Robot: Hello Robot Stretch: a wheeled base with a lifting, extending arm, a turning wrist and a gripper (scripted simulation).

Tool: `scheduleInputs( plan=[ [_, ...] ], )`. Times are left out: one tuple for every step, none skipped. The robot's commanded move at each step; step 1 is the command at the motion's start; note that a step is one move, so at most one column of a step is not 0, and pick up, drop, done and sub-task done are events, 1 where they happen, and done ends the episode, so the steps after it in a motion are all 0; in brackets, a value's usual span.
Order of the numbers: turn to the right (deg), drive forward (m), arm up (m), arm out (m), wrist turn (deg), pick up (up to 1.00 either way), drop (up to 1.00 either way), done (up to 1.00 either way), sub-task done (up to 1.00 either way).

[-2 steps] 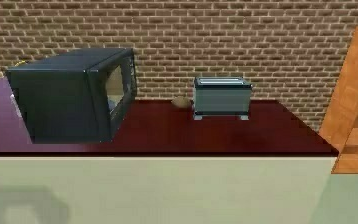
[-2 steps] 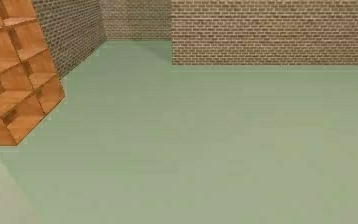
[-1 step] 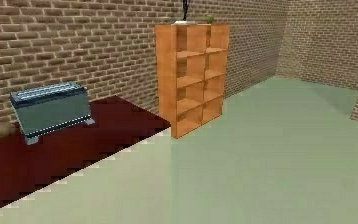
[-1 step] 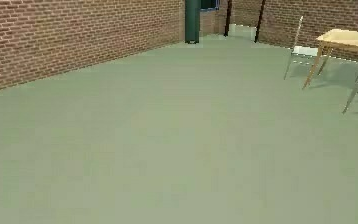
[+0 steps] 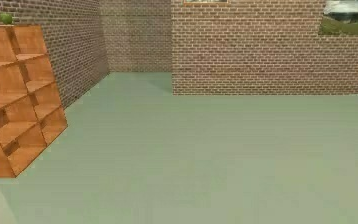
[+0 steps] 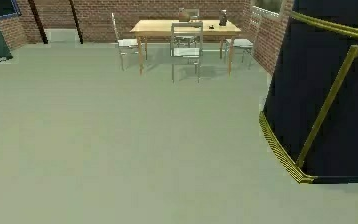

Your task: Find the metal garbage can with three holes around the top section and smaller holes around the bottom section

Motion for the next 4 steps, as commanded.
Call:
scheduleInputs(
  plan=[
    [45.0,0.00,0.00,0.00,0.0,0.00,0.00,0.00,0.00],
    [15.0,0.00,0.00,0.00,0.0,0.00,0.00,0.00,0.00],
    [0.0,1.00,0.00,0.00,0.0,0.00,0.00,0.00,0.00],
    [0.0,1.00,0.00,0.00,0.0,0.00,0.00,0.00,0.00]
  ],
)
